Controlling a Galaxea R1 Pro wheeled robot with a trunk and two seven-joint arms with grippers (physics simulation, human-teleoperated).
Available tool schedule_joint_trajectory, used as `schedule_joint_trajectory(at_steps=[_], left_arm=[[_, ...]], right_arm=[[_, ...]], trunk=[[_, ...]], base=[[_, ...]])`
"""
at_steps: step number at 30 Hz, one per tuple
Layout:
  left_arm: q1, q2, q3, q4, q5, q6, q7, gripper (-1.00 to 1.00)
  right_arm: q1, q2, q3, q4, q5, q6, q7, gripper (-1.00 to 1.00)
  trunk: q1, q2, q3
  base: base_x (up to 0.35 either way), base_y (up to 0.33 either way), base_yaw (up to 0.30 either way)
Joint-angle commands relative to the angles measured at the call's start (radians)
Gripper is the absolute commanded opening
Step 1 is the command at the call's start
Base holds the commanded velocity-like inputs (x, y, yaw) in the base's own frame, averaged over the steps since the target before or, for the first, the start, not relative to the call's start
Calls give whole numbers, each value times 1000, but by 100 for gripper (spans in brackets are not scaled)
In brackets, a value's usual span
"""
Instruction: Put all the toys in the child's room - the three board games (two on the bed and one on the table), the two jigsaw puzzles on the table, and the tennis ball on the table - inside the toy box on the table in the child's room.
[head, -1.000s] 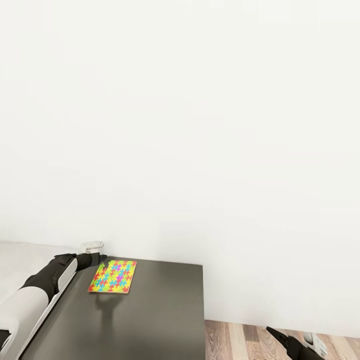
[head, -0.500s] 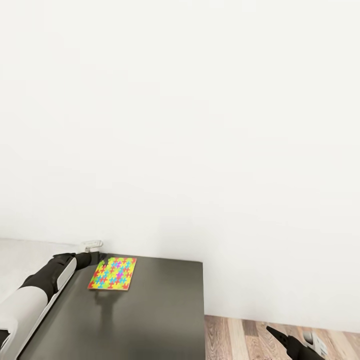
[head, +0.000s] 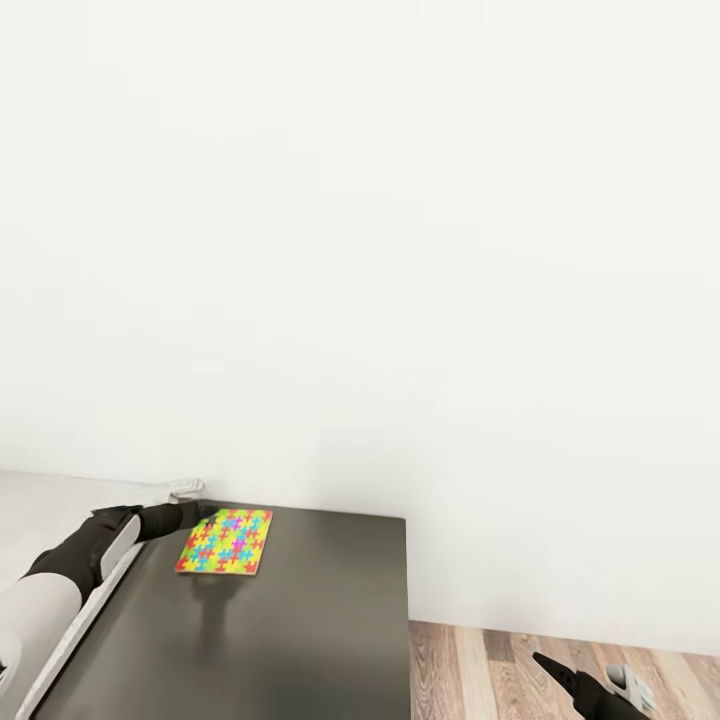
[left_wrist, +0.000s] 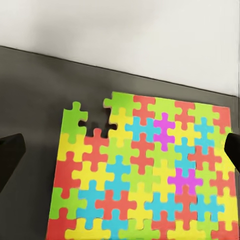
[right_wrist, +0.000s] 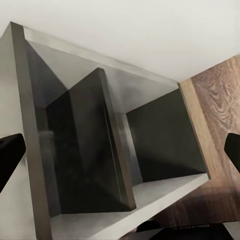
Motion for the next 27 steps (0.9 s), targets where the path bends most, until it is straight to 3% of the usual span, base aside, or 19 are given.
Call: schedule_joint_trajectory(at_steps=[1, 15, 27], left_arm=[[-1, 5, -5, -1, 9, 6, -6, 100], [-1, 32, -4, -2, 12, 1, -46, 100], [-1, 35, -4, -2, 13, 0, -46, 100]], right_arm=[[-1, 0, -2, 0, -6, 8, 1, 100], [-1, 0, -2, 0, -6, 8, 1, 100], [-1, 0, -2, 0, -6, 8, 1, 100]], trunk=[[1, -2, -4], [1, -2, -27], [1, -2, -47]], base=[[0, 0, 0], [0, 0, 0], [0, 0, 0]])
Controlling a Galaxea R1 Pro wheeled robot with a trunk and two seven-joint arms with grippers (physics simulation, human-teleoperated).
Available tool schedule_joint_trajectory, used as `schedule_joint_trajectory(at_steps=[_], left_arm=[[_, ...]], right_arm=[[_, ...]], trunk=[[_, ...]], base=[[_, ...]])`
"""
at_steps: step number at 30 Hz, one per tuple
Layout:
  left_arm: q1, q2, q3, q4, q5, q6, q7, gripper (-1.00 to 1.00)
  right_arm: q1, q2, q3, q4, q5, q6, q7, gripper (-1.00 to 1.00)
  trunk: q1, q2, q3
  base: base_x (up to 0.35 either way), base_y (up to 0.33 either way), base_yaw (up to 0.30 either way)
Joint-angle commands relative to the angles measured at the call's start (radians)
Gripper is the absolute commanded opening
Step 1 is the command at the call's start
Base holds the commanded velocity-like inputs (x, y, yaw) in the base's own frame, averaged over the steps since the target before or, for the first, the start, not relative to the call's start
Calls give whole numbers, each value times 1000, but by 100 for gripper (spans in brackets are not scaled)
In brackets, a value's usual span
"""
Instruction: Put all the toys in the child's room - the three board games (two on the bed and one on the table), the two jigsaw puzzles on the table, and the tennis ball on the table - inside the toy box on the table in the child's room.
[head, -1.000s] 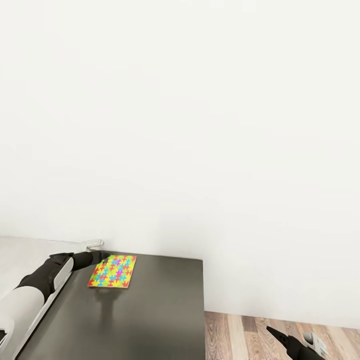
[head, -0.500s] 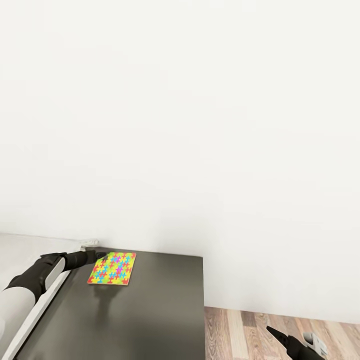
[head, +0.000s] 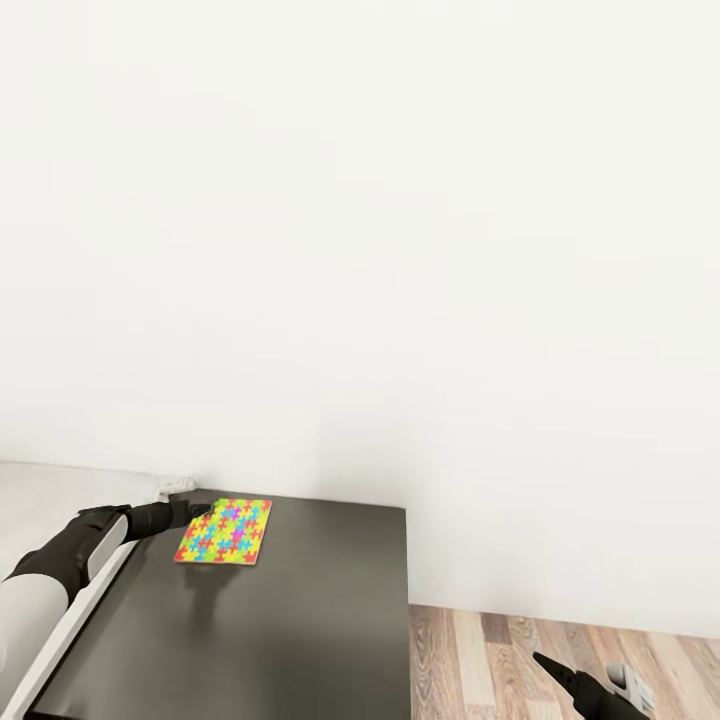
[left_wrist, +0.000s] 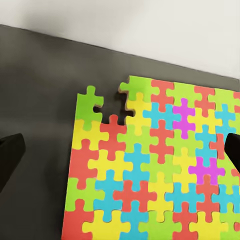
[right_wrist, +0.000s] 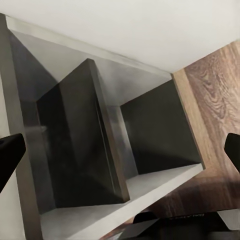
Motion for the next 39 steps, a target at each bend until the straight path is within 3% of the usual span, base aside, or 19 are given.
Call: schedule_joint_trajectory(at_steps=[1, 10, 15, 19, 20, 24, 27, 39], left_arm=[[-1, 1, -5, -1, 10, 6, 1, 100], [-1, 0, -6, -1, 10, 6, 0, 100], [-1, -2, -5, -1, 10, 6, 0, 100], [-1, -3, -5, -1, 10, 6, 0, 100], [-1, -3, -5, -1, 10, 6, 0, 100], [-1, -4, -5, -1, 10, 6, 0, 100], [-1, -4, -5, -1, 10, 6, 0, 100], [-1, -2, -6, -1, 11, 6, 0, 100]], right_arm=[[-1, 0, -2, 0, -6, 8, 1, 100], [-1, -6, -4, -2, -7, 9, 7, 100], [-8, -28, -10, -13, -11, 19, 36, 100], [-27, -74, -11, -14, -19, 24, 122, 100], [-34, -93, -11, -14, -22, 25, 177, 100], [-44, -119, -12, -12, -22, 21, 319, 100], [-48, -127, -16, -14, -23, 19, 388, 100], [-39, -122, -65, -83, -25, 26, 437, 100]], trunk=[[1, -2, -4], [1, -2, -18], [1, -2, -27], [1, -2, -33], [1, -2, -35], [1, -2, -42], [1, -2, -46], [1, -2, -66]], base=[[0, 0, 0], [0, 0, 0], [0, 0, 0], [0, 0, 0], [0, 0, 0], [0, 0, 0], [0, 0, 0], [0, 0, 0]])
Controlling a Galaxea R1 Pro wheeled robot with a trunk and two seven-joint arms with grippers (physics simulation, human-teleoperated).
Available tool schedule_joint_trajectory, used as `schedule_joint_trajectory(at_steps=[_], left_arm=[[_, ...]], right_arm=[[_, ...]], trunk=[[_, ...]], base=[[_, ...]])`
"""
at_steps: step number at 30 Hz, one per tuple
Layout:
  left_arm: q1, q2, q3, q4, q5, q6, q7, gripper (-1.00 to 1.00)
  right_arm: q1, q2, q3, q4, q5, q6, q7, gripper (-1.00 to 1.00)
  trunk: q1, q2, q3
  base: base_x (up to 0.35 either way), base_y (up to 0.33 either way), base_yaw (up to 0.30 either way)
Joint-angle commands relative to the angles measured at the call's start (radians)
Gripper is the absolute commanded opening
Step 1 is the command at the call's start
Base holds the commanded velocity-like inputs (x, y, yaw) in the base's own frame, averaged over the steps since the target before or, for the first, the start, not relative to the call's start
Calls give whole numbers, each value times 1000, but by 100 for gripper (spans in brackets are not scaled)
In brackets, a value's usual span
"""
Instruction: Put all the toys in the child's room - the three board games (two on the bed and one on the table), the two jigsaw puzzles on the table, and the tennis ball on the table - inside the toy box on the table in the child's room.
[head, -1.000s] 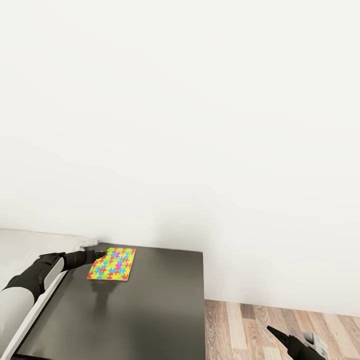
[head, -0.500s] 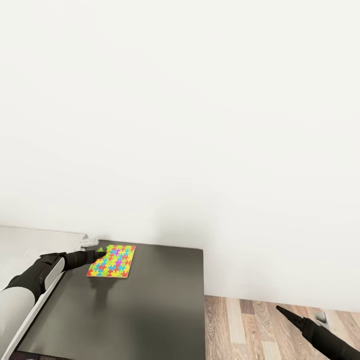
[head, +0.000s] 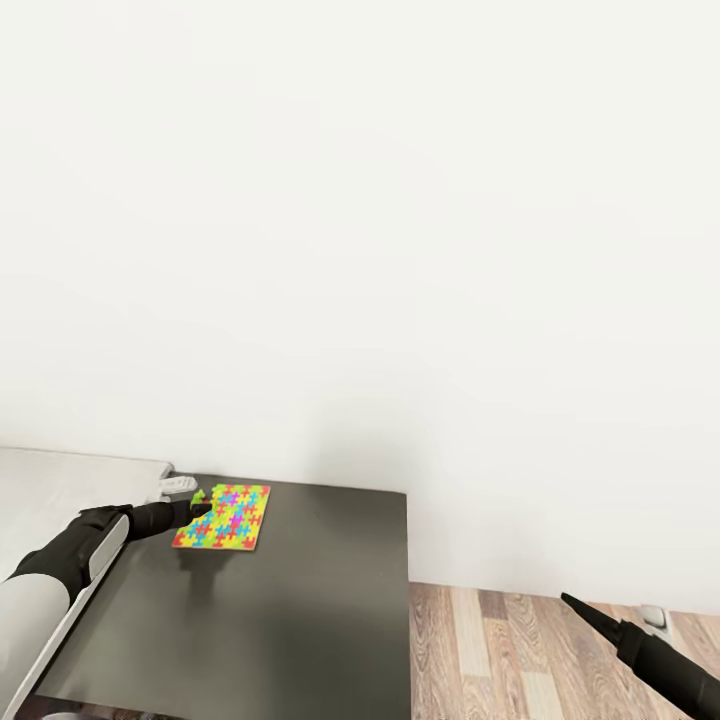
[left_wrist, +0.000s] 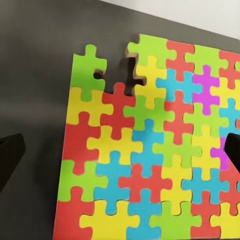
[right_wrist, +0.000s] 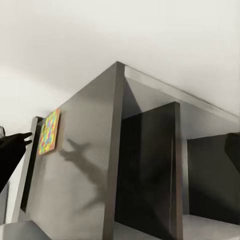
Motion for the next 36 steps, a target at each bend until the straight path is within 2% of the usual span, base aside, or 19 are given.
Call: schedule_joint_trajectory(at_steps=[1, 36], left_arm=[[-1, 1, -5, -1, 9, 6, 1, 100], [-1, 1, -5, -3, 10, 6, 0, 100]], right_arm=[[0, 0, -1, -1, -5, 8, 1, 100], [1, 2, -2, 1, -5, -4, 14, 100]], trunk=[[1, -2, -4], [1, -2, -56]], base=[[0, 0, 0], [0, 0, 0]])
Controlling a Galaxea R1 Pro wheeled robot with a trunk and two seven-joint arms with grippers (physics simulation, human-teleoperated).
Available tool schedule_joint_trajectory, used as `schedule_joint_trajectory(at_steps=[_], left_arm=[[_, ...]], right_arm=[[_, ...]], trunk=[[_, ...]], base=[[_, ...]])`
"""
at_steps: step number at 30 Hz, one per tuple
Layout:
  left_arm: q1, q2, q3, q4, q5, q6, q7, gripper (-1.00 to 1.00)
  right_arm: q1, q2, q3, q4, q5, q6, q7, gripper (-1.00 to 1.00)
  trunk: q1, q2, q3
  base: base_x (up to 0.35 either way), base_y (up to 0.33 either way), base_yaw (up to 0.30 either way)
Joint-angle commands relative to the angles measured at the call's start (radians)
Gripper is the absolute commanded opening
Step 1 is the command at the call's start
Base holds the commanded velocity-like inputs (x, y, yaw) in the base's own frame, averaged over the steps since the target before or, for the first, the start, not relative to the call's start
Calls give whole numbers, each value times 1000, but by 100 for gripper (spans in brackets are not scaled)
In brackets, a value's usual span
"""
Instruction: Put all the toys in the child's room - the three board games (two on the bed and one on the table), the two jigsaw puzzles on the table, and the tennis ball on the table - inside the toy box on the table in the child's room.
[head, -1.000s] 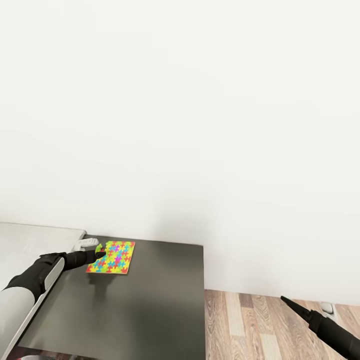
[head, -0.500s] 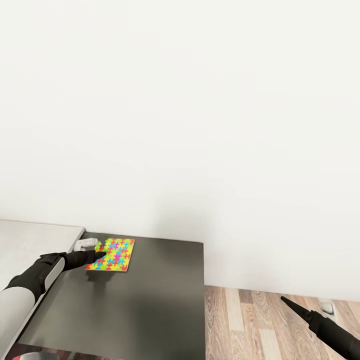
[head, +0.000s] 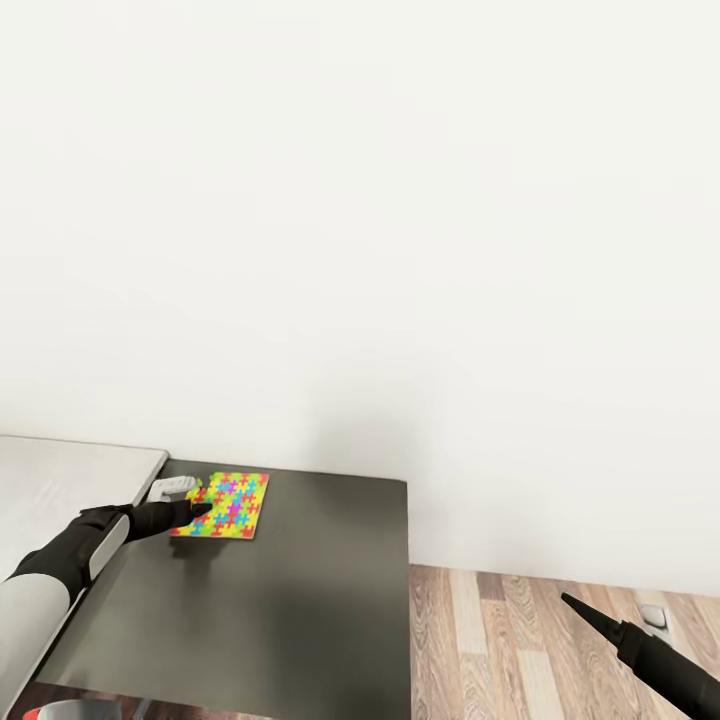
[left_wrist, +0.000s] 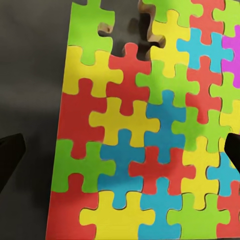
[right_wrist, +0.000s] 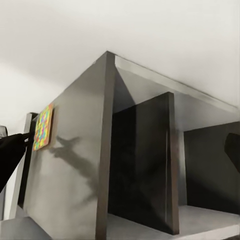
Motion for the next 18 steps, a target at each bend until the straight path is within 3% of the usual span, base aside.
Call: schedule_joint_trajectory(at_steps=[1, 18], left_arm=[[-1, 1, -5, -1, 9, 6, 1, 100], [-1, 5, -6, -36, 7, 6, -82, 100]], right_arm=[[-1, 0, 0, 0, -5, 8, 1, 100], [-1, 0, 0, 0, -2, 6, 0, 100]], trunk=[[1, -2, -3], [1, -2, -5]], base=[[0, 0, 0], [0, 0, 0]])
